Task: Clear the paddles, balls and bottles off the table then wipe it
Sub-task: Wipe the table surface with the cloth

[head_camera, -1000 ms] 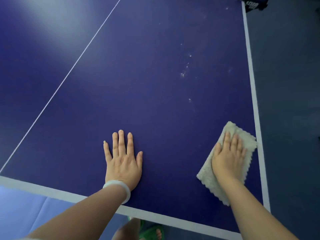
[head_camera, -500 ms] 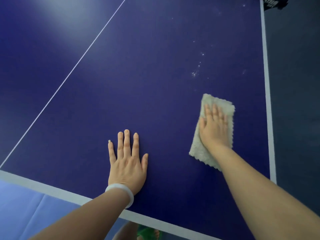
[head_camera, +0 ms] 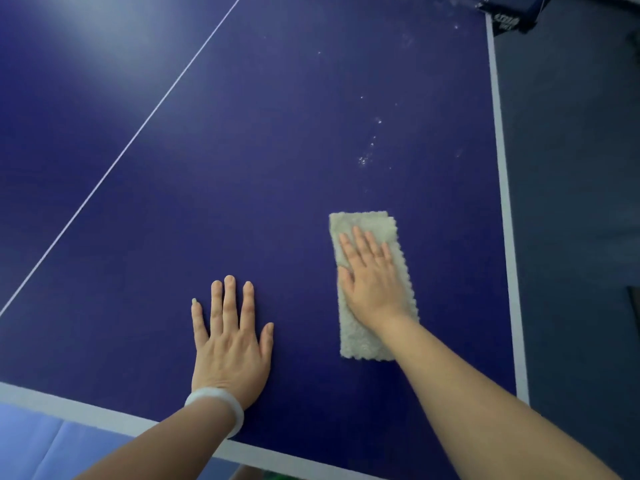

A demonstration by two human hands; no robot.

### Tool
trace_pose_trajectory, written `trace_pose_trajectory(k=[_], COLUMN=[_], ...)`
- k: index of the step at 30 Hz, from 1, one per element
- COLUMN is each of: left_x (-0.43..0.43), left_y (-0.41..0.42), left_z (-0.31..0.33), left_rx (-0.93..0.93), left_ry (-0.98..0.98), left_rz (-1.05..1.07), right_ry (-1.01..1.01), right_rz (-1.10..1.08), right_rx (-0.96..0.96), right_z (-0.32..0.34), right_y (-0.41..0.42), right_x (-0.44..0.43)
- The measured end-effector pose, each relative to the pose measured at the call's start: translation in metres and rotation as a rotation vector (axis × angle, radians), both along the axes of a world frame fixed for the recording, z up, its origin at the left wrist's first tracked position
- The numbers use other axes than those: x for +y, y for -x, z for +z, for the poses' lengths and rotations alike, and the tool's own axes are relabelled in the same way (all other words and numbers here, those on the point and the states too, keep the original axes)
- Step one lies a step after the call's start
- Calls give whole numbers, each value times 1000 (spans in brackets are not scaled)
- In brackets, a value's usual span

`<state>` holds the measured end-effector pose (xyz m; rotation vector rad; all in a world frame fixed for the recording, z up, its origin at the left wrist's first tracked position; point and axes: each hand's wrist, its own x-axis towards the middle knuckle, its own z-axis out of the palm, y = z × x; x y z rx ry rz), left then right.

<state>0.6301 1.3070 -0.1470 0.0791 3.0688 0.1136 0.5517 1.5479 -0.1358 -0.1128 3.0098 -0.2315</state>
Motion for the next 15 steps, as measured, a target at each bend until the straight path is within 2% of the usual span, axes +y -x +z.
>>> trace_pose_trajectory(k=[4,6,8,10,13,15], left_x=[1,2,3,2,0,0], left_y=[0,1,1,1,0,0], left_z=[2,3,4,4,1,0], left_rx=[-23,-35,-47,-43,-36,-26], left_ry=[15,32,34,37,48,40], left_rz=[4,11,9,6,5,2], right_ry=[-91,-61,-33,-18,5,20], right_rz=[-617,-815,-893,-735,-258,-31], right_rx=[-9,-58,-50,-46,-10,-32], right_z=[5,6,7,5,4,7], right_y=[-13,-15,-12,-13,-29,-45], right_x=[90,88,57,11,-48,-48])
